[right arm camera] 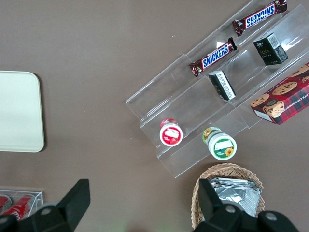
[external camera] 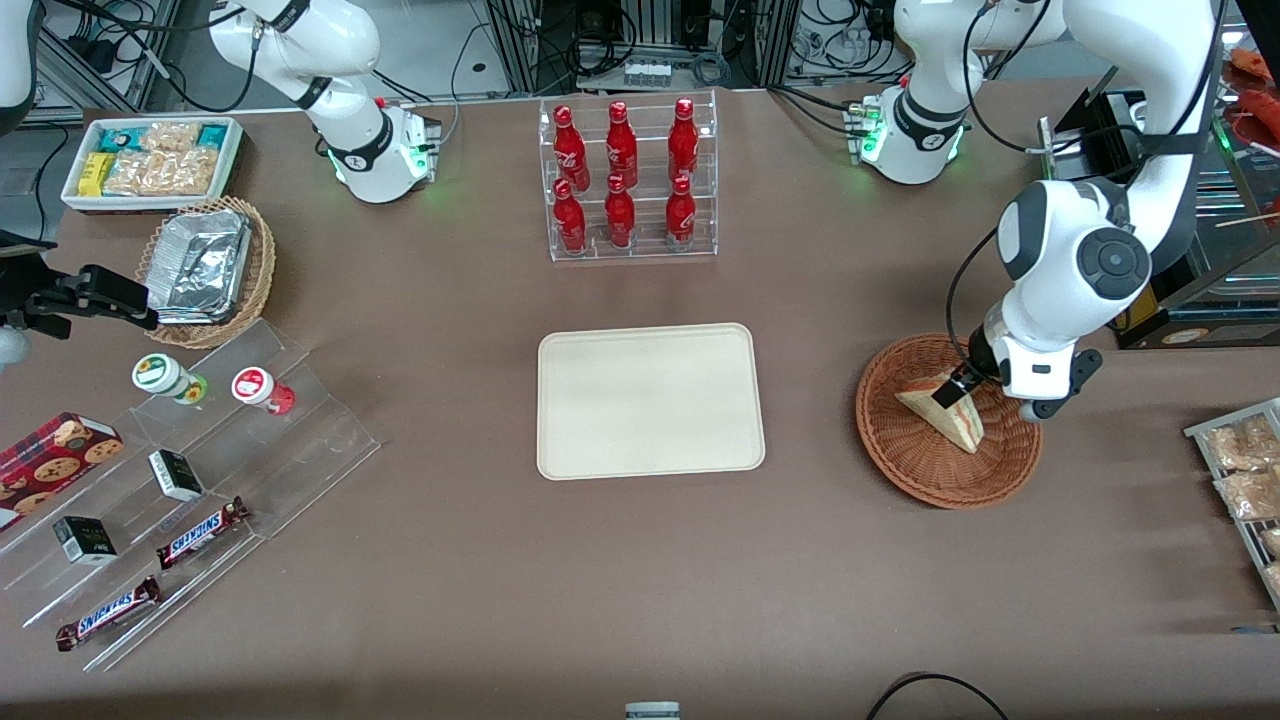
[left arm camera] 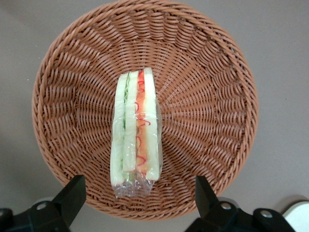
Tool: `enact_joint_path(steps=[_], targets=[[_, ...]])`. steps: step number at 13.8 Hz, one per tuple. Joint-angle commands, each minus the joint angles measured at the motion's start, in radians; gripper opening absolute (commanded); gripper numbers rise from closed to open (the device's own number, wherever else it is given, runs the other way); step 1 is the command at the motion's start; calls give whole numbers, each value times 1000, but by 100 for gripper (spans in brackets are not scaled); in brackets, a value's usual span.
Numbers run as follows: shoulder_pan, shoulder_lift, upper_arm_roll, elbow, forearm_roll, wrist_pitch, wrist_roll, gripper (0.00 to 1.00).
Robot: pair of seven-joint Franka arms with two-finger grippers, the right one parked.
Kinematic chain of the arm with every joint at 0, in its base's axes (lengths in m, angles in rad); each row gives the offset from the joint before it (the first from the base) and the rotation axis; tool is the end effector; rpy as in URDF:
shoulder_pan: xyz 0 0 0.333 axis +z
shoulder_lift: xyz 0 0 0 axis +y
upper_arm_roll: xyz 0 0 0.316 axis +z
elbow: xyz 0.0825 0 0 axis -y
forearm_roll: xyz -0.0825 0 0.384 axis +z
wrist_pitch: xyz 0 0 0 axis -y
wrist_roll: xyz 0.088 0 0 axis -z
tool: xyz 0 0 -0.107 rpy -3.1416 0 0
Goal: Place sandwich from basket to tray
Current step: 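Close the left gripper on the sandwich's wrapped edge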
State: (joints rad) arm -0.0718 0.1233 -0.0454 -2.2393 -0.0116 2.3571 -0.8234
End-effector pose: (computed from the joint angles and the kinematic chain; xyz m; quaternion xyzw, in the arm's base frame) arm 0.5330 -0.0628 0.3137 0.9368 0.3498 -0.0055 0.0049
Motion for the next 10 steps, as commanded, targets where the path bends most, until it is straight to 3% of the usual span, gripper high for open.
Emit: enact_joint_path(steps=[1,5,6,8,10], targets=[[-5,6,4,-60,24,104,-28,100],[-5,58,5,-112,29,240,-28,100],[-3,68,5,-129,27,269,-28,95],[-3,67,9,-152,29,295,-28,54],[-2,61,9,-154,29,294,-23,0]])
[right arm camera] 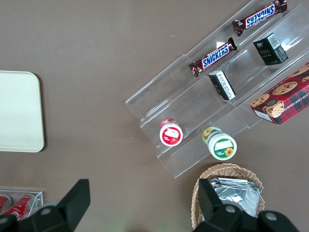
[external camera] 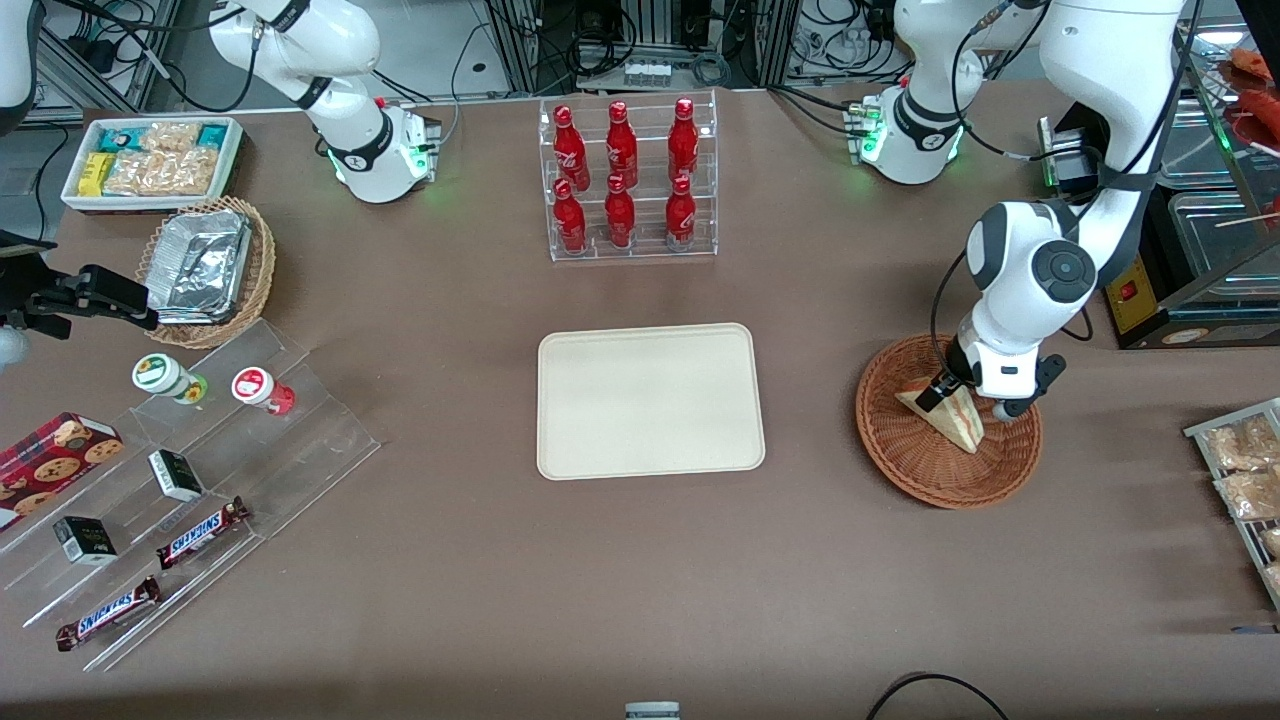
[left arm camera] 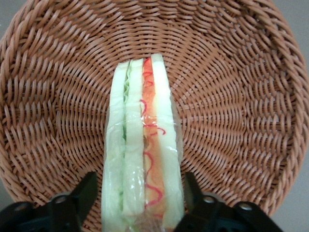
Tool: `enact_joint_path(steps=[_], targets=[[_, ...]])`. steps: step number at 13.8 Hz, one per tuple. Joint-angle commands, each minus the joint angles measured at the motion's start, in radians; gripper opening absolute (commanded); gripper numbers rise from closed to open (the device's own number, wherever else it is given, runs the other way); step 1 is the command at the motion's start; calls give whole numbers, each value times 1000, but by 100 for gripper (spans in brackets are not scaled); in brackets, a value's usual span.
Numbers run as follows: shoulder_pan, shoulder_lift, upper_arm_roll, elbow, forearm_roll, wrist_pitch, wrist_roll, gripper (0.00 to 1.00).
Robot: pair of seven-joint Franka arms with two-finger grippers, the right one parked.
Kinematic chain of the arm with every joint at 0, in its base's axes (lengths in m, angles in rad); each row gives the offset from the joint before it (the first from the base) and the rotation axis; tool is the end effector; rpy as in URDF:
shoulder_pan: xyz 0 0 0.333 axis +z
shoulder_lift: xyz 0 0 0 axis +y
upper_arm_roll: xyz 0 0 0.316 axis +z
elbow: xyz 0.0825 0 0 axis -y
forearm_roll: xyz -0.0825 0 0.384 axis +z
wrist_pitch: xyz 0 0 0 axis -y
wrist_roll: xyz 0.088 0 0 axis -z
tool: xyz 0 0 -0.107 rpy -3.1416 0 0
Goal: Place sandwich from basket to tray
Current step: 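Close the left gripper on the sandwich's wrapped edge, then lift the sandwich and carry it with the left gripper over the cream tray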
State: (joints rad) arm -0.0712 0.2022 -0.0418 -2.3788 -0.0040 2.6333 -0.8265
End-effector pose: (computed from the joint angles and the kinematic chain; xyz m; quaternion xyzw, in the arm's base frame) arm 0.5085 -0.0579 0.2425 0.9359 0.3512 0.0210 0.0165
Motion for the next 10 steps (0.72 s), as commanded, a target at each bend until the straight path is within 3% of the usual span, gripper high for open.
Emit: enact_joint_path(steps=[1,4,6,10], targets=[[-2,-23,5,-14,21,16,-17,0],[-4,-59,6,-5,22,-45,-14,0],[-5,-98,2,18,76,-126,-20,0],[-88,-75,-24,237,157,-450,-7,0]])
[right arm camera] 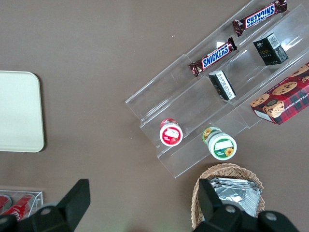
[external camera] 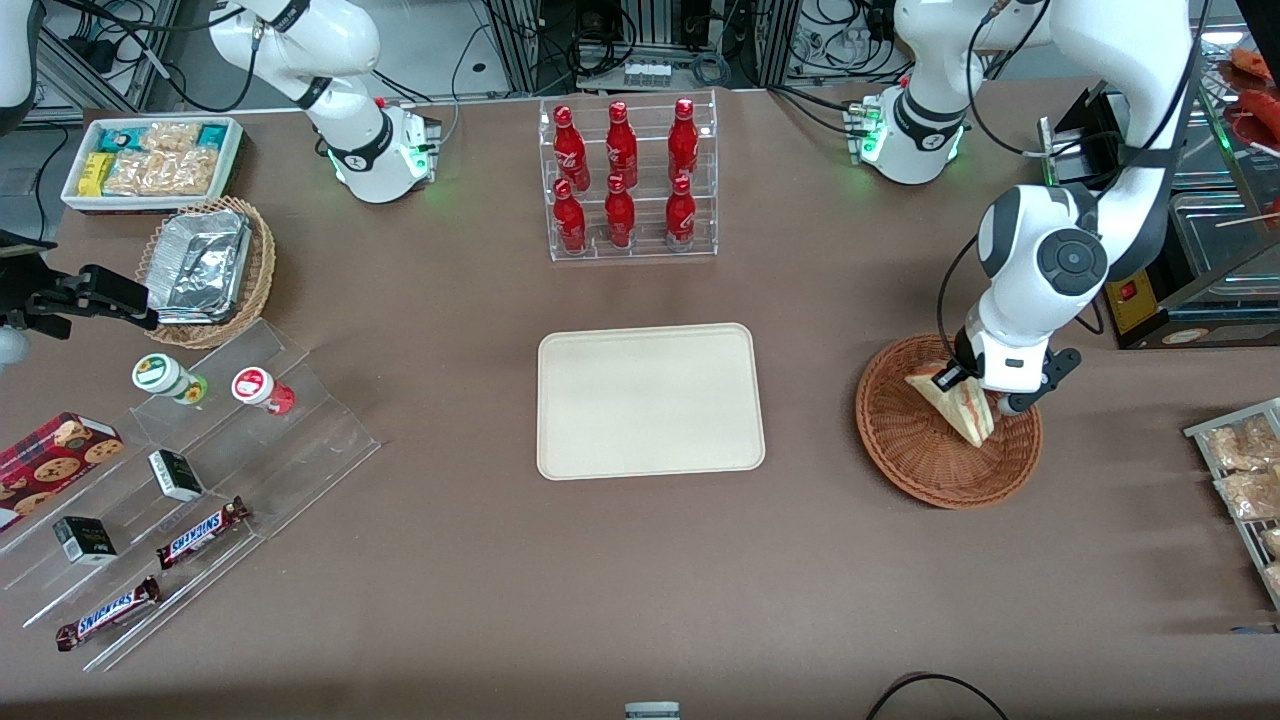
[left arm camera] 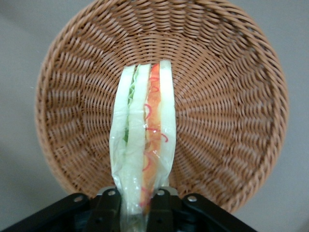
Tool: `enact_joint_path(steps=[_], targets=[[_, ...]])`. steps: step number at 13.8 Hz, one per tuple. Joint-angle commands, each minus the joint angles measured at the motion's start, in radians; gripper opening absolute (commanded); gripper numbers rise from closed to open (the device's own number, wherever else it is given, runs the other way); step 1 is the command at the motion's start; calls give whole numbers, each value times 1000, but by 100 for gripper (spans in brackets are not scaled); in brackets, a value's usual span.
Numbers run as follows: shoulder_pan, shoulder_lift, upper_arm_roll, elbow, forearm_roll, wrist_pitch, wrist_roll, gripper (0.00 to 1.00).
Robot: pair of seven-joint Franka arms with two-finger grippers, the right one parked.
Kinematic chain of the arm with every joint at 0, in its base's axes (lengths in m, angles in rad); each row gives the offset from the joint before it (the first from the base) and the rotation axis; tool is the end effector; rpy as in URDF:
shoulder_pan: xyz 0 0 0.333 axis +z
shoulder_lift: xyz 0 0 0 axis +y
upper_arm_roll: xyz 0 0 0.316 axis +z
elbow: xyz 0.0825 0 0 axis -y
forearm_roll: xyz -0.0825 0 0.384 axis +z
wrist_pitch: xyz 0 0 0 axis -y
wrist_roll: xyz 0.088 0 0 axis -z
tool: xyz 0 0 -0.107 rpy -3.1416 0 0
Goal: Place sandwich from basket to tray
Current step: 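Lift the sandwich and carry it with the left gripper over the cream tray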
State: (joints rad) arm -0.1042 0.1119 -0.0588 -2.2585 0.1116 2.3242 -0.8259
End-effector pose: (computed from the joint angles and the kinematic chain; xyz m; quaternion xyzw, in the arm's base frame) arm 0.5205 -0.0835 0.3092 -0.9567 -0.2880 0.0028 0.0430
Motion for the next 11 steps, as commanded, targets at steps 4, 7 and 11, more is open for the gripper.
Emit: enact_joint_path(steps=[4,7,11], targets=[[-199,107,-10,362,31,-342,4,0],[-308,202,-12,477,-42,-341,5,0],[-370,325,-65,605,-148,-332,28,0]])
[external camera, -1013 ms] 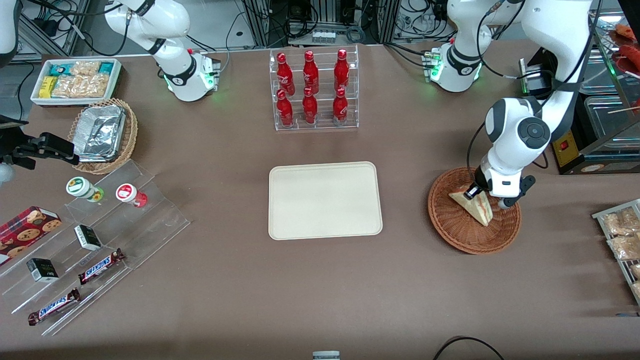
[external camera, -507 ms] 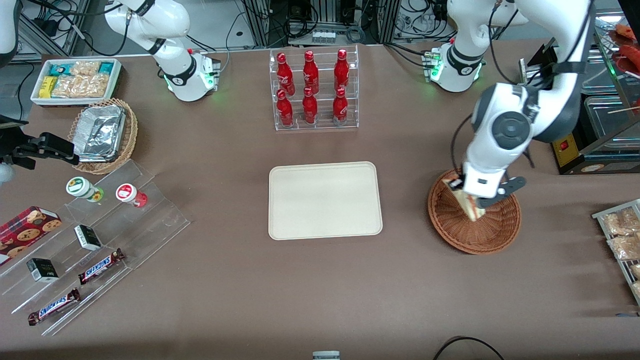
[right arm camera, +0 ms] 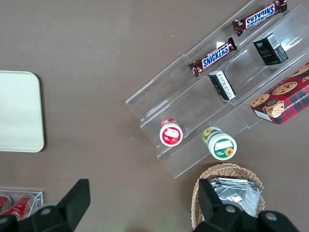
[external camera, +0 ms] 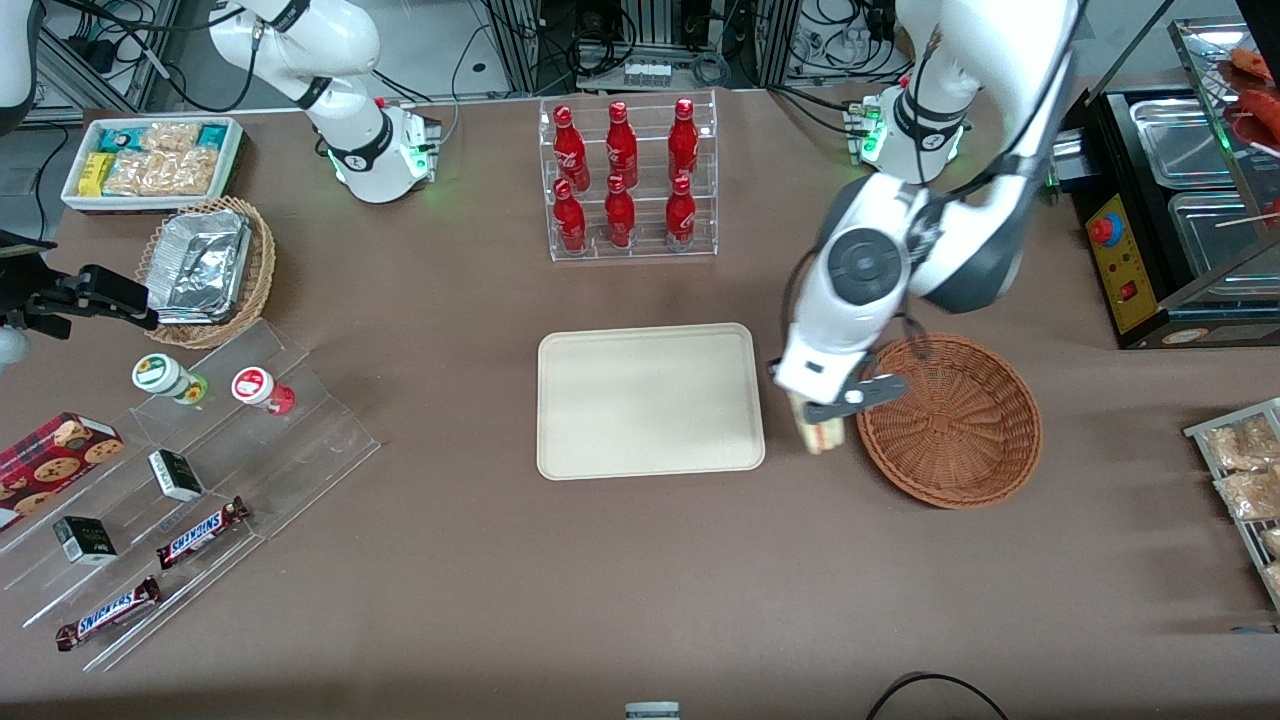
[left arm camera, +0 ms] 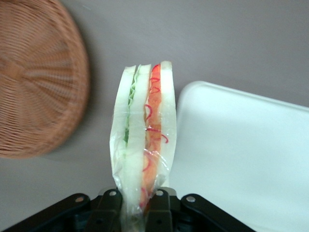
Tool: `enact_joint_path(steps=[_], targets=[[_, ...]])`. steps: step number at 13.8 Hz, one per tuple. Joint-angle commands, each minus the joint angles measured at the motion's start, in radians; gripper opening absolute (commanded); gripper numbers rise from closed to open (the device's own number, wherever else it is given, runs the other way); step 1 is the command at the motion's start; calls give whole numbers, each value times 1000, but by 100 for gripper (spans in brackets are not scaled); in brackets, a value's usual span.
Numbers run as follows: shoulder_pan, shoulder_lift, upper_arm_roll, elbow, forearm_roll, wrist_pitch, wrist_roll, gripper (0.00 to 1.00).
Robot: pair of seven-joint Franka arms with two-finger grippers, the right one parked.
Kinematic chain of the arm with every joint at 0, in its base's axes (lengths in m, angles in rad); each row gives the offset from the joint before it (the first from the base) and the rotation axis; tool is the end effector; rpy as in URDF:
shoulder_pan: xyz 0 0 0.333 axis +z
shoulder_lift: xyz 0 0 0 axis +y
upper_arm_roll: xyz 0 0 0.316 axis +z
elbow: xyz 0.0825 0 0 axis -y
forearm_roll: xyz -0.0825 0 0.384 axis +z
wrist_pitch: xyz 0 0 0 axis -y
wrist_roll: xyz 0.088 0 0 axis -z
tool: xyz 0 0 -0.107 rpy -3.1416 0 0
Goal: Place sandwich from basket to tray
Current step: 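Lift the sandwich and carry it with the left gripper over the cream tray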
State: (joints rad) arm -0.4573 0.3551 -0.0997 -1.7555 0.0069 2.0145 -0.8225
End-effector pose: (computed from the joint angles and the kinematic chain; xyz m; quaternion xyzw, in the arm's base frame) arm 0.5429 -0.3319 0.3601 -0.9899 -0.1328 0.0455 0.0189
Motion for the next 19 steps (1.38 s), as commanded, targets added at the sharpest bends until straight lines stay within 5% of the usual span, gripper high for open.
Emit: enact_joint_path(steps=[1,11,19], targets=[[-20,116,-41,140,-50,-22,22,0],[-164,352,-71,352,-35,90,6,0],[-205,401,-67,373,88,87,-61,0]])
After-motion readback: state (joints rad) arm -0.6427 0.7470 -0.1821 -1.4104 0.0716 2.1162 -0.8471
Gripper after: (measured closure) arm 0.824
